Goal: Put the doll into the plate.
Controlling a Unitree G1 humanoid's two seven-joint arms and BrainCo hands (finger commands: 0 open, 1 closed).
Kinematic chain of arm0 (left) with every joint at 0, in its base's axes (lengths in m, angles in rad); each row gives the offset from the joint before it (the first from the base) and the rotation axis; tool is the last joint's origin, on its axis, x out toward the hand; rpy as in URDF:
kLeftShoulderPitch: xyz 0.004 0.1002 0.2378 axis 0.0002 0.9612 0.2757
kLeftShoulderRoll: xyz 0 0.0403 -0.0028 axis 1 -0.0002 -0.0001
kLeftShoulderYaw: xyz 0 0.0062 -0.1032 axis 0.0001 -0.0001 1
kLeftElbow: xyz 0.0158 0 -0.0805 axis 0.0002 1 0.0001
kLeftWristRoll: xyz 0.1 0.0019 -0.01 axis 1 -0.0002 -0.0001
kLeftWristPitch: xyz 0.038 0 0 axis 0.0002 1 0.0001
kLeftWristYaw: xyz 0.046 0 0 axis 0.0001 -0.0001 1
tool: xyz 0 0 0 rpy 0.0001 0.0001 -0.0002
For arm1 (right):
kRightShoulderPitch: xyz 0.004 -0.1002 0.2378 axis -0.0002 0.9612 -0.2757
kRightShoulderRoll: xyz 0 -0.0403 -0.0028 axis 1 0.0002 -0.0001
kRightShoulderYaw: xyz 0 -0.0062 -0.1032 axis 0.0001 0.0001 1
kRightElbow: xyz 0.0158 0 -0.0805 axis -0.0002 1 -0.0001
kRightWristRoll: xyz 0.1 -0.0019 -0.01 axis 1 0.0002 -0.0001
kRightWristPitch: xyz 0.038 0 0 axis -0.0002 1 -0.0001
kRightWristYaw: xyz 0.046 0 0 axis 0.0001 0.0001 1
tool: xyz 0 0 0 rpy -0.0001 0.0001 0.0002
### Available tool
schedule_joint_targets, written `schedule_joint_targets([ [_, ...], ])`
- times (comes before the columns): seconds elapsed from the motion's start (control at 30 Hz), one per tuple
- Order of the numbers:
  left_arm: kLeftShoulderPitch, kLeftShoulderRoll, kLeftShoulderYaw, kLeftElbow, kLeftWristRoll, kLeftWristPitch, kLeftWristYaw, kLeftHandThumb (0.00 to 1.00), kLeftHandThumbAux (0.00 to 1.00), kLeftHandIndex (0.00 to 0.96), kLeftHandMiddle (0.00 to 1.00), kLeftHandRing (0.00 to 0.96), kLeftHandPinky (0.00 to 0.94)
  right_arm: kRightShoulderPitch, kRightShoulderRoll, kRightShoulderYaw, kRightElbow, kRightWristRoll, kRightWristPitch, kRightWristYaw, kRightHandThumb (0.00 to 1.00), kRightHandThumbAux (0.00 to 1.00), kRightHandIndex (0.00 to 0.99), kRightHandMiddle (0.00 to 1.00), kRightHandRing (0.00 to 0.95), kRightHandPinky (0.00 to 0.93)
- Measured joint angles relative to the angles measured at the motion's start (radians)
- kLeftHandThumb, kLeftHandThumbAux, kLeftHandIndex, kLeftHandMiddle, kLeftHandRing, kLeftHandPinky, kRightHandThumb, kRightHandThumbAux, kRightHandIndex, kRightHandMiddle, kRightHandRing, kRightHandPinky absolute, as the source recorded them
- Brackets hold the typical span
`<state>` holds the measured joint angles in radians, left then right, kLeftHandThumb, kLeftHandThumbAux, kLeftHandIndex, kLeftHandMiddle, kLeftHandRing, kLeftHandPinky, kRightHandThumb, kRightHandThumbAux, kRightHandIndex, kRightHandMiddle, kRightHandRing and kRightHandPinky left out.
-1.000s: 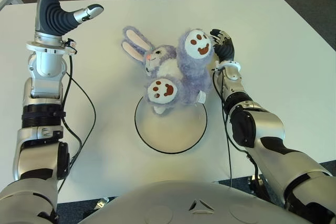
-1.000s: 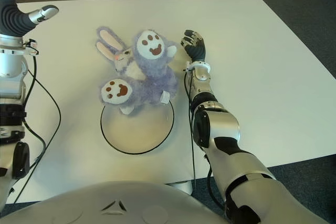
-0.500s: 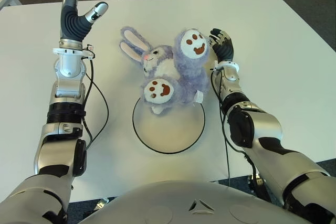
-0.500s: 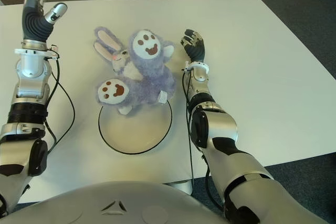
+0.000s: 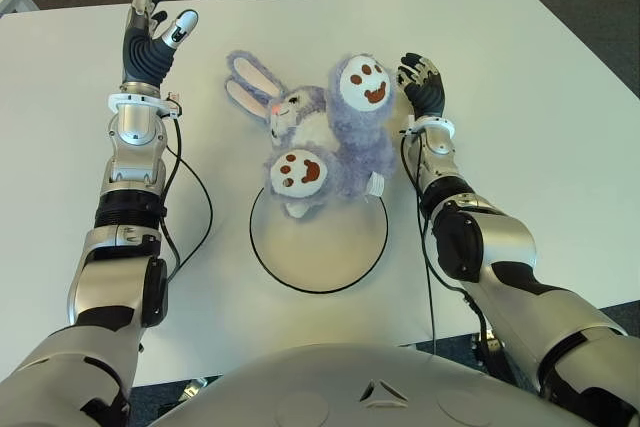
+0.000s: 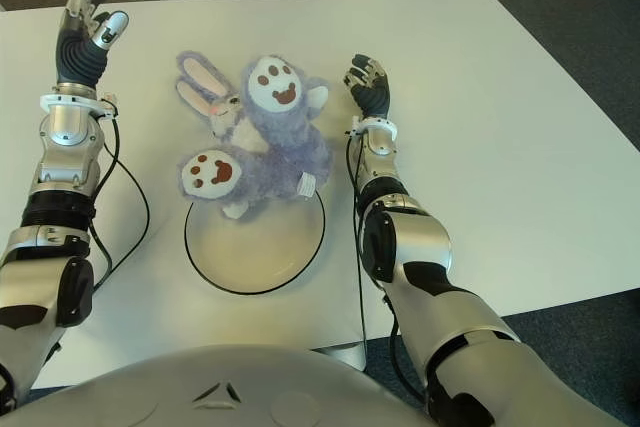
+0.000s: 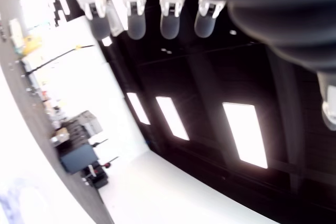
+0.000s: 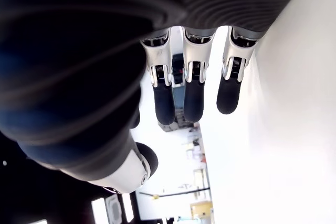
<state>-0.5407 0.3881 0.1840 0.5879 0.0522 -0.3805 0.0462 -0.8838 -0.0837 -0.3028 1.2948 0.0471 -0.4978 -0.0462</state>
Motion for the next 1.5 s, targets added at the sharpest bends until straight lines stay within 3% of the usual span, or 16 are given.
schedule_joint_targets([
  [0.73,-0.025,-0.036,0.012,-0.011,-0.071,0.133,-0.019,0.000,0.393,0.000,0.035,0.008,0.000,0.000,0.003,-0.010,0.000,0.007,-0.010,-0.001,0.525,0.861,0.236,0.216,0.193,0.207],
  [1.5,-0.038,-0.052,0.032,0.122,-0.094,0.111,-0.025,0.000,0.394,0.000,0.023,0.000,0.000,0.000,0.003,-0.017,-0.001,0.018,-0.024,-0.001,0.536,0.850,0.213,0.215,0.196,0.214],
])
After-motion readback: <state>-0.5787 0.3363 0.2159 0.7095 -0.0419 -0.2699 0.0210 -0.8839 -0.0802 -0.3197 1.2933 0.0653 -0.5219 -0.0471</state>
